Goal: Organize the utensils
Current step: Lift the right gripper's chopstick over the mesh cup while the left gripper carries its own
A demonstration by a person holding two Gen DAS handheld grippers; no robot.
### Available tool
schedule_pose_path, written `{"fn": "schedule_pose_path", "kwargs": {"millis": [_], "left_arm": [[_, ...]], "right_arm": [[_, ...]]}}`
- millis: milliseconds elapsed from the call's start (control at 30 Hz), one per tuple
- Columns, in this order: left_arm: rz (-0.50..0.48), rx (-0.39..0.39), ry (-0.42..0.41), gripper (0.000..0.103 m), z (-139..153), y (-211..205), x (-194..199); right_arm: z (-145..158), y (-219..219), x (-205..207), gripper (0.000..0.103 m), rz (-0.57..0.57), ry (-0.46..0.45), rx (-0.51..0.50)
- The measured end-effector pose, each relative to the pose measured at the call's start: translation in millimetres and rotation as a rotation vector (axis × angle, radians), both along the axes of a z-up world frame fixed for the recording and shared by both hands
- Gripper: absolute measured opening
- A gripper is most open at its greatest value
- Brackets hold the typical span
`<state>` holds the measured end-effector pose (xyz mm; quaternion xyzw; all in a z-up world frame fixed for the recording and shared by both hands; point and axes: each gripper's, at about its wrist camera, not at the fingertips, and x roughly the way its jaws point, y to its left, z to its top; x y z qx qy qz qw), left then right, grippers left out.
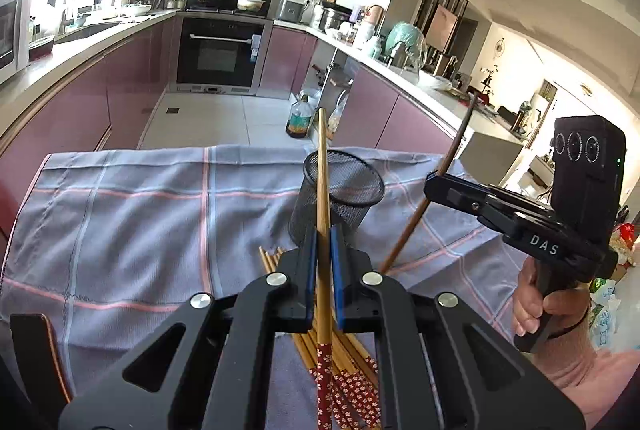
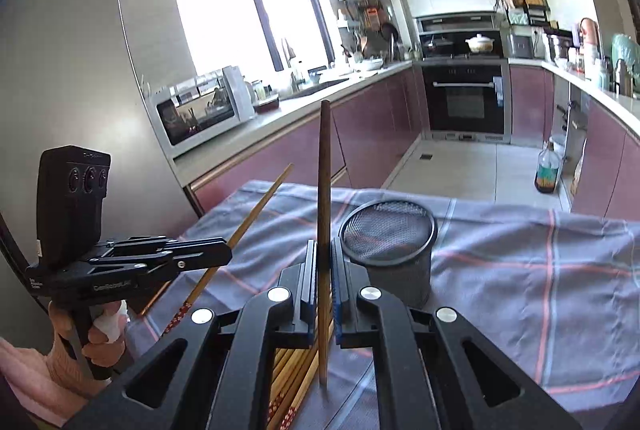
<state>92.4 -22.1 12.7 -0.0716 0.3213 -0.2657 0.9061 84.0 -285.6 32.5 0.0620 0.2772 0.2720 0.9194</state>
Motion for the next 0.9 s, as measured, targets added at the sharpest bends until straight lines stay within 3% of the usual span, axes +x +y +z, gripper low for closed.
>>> {"fn": "schedule_pose_path", "kwargs": {"millis": [167, 633, 900], "left_arm": [[-0.011, -0.07, -0.064, 0.008, 29, 1, 3], [0.019, -0.056, -0.163, 0.008, 54, -28, 37], [0.061, -0.099, -0.232, 0.008, 73, -54, 74]], "right_arm": [[21, -7, 6, 0.005, -0.019, -0.06, 0.013], [60, -27, 29, 0.005, -0.075, -0.165, 0.045], [75, -36, 47, 0.005, -0.126, -0.22, 0.055]]}}
